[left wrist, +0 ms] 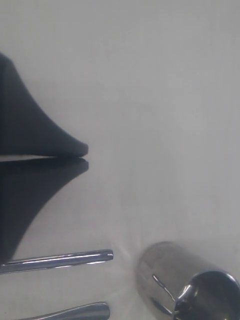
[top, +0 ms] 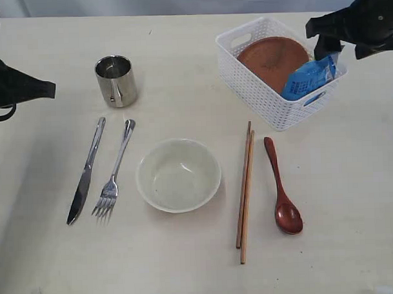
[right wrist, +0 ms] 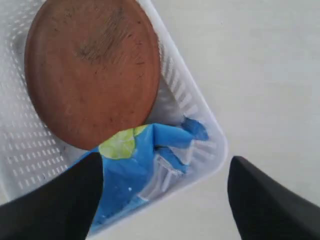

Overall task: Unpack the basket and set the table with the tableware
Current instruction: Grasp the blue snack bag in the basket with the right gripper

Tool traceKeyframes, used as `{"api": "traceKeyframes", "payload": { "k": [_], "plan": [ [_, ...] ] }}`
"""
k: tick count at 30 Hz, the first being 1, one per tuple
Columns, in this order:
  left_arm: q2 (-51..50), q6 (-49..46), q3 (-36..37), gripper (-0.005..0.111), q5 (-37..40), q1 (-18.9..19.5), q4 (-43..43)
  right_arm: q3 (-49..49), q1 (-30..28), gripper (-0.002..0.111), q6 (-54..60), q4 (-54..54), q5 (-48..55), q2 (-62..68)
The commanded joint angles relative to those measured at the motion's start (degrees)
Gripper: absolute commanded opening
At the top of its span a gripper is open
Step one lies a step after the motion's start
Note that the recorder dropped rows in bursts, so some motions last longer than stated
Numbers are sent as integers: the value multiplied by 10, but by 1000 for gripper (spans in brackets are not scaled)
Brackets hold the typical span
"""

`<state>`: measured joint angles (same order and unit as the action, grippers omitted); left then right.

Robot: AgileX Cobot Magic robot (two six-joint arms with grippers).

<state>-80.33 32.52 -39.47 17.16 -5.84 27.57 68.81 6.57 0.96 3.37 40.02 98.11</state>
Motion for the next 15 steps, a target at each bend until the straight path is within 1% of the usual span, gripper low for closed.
{"api": "traceKeyframes", "payload": {
  "k": [1,4,9,15],
  "plan": [
    [1,3,4,0,-8,2,1,0,-2,67,45,84,-26,18],
    [1,3,4,0,-8,2,1,0,-2,65,46,107,-39,26],
    [1,3,4,0,-8,2,1,0,-2,50,46,107,-37,36],
    [1,3,4,0,-8,2,1,0,-2,51,39,107,-37,39]
  ]
}}
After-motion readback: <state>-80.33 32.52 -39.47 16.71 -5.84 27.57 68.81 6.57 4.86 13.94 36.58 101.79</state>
